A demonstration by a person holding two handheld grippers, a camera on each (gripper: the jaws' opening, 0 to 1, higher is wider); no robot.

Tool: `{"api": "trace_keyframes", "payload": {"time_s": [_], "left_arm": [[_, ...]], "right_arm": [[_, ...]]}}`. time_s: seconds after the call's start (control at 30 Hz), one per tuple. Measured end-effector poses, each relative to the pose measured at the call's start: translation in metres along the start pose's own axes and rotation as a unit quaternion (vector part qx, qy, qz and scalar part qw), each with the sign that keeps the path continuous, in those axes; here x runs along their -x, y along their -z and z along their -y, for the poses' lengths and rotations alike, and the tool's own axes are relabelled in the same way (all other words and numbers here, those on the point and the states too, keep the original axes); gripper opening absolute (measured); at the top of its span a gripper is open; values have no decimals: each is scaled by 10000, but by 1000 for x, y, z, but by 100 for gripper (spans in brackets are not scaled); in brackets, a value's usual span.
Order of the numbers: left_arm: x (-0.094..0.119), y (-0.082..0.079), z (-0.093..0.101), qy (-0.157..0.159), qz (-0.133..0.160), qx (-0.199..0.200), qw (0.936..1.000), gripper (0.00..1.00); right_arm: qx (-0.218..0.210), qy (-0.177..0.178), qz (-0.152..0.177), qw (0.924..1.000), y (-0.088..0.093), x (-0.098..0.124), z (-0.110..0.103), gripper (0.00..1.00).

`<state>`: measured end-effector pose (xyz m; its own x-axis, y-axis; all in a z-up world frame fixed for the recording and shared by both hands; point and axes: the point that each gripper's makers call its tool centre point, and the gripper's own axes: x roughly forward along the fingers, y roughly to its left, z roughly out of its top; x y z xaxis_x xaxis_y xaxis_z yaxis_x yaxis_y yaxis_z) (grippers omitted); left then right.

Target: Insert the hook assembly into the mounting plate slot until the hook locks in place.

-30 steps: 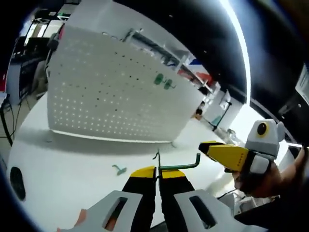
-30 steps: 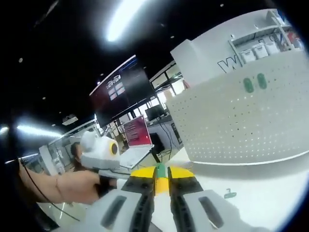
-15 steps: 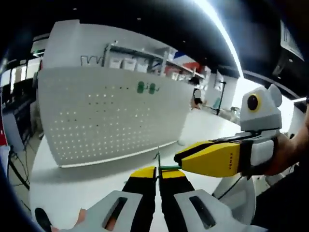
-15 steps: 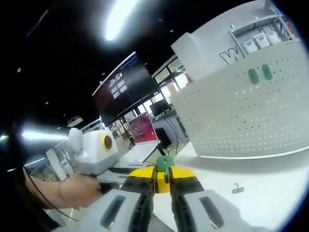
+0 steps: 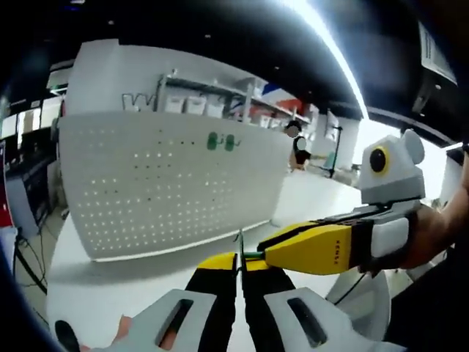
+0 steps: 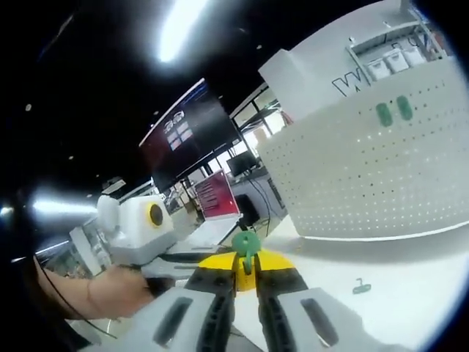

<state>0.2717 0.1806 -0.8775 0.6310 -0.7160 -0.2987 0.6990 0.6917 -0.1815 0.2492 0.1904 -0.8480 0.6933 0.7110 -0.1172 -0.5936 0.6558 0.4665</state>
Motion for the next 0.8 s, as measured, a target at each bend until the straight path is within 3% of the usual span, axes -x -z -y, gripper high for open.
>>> {"api": "trace_keyframes", "payload": {"time_s": [0.2, 0.43, 0.8], "left_arm": [[-1, -1, -1, -47, -71, -121, 9999, 1], [2, 1, -8, -135, -73, 82, 9998, 1], [3, -1, -10, -190, 20, 123, 9997, 1]], "right_arm": [[99, -34, -98, 9999, -1, -3, 1, 3], [246, -41, -210, 9995, 2, -9, -1, 2], [205, 25, -99, 9997, 0, -12, -1, 1]]}}
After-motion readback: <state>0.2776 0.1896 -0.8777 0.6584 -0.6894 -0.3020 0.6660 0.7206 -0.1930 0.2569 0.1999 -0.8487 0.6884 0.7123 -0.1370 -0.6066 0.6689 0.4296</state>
